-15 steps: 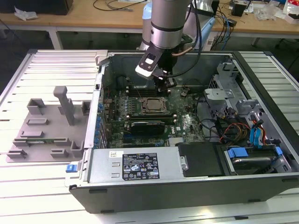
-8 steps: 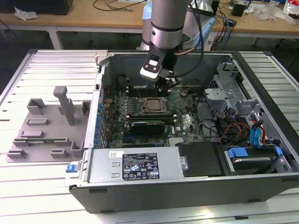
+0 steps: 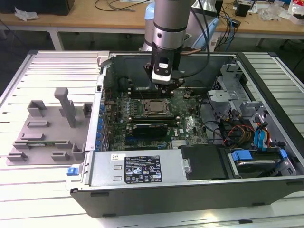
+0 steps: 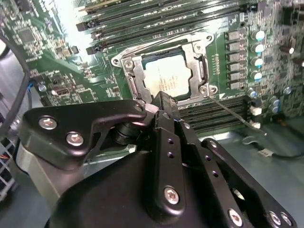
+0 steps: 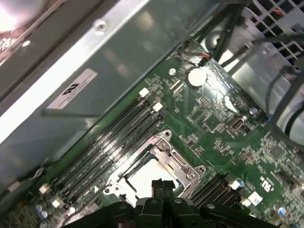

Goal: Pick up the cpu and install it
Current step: 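Close the cpu cover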

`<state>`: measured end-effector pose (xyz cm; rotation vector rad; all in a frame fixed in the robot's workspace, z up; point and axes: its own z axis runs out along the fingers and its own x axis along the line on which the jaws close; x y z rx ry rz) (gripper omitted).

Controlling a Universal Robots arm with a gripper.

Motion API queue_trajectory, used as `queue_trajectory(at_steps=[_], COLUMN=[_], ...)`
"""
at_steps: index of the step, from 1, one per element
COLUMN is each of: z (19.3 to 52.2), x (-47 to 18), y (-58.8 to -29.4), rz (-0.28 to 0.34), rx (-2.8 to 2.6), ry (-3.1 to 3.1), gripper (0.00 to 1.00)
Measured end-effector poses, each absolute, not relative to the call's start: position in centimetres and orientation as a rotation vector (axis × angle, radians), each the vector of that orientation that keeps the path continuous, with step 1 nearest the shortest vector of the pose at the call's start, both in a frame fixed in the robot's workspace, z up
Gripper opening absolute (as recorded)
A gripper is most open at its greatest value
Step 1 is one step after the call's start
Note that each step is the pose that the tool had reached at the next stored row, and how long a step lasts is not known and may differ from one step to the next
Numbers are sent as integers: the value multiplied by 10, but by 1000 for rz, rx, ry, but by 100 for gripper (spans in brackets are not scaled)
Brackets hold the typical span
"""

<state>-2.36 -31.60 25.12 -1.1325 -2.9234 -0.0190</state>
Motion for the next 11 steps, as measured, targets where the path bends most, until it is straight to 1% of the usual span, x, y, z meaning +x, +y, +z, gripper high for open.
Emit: queue_trajectory(at_steps=[11], z=[251], x=[-24], y=[-316], rz=[-17], rx=[-595], ry=[-3076], gripper=[11])
